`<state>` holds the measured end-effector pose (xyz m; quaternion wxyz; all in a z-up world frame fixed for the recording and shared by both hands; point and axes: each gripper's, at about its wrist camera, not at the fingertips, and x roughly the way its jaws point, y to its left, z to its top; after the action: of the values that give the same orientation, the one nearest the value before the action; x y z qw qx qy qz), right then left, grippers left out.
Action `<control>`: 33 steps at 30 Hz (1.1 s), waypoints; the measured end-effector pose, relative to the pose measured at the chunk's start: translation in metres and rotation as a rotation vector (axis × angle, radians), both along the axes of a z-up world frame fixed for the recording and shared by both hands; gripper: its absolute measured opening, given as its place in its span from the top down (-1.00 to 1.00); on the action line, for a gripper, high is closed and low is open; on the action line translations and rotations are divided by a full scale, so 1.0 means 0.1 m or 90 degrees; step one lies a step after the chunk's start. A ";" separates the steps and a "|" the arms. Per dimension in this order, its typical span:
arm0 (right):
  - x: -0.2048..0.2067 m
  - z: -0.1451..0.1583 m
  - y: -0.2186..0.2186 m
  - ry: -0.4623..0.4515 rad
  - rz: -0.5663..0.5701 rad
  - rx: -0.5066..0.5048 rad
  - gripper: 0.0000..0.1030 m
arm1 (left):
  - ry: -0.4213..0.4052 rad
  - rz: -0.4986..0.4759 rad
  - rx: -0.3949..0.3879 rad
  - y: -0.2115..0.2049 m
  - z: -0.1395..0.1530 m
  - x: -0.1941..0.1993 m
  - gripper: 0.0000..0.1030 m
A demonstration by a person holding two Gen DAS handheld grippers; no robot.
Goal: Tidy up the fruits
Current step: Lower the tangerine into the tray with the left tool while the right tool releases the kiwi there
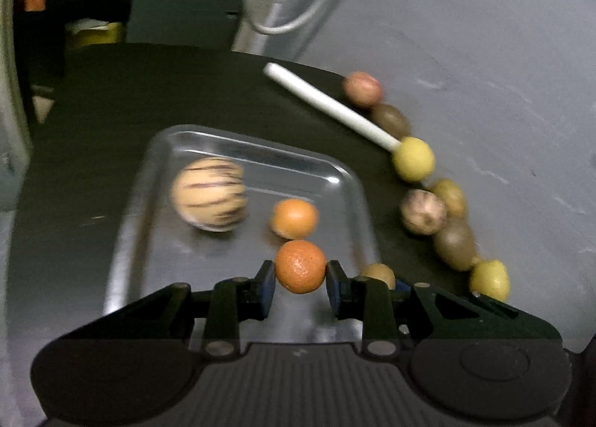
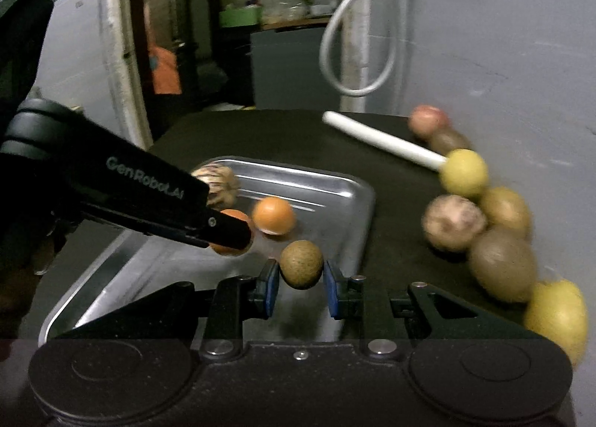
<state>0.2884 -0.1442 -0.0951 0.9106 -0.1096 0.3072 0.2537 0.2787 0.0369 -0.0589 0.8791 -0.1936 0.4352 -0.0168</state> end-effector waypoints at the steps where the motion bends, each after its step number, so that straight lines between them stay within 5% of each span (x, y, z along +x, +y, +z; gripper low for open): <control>1: 0.01 -0.02 0.04 0.002 0.008 -0.001 0.46 | 0.002 0.011 0.000 0.04 -0.02 -0.01 0.38; 10: 0.18 -0.11 0.34 0.018 0.063 -0.010 0.46 | 0.013 0.084 0.011 0.35 -0.15 -0.04 0.38; 25: 0.28 -0.22 0.43 0.030 0.068 -0.027 0.45 | 0.021 0.092 0.007 0.40 -0.22 0.00 0.36; 33: 0.17 -0.16 0.40 0.020 0.049 -0.024 0.20 | 0.030 0.089 0.006 0.40 -0.19 -0.04 0.20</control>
<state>0.3054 -0.1045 -0.1107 0.8929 -0.1342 0.3221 0.2846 0.2752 0.0772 -0.0783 0.8684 -0.2198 0.4414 0.0515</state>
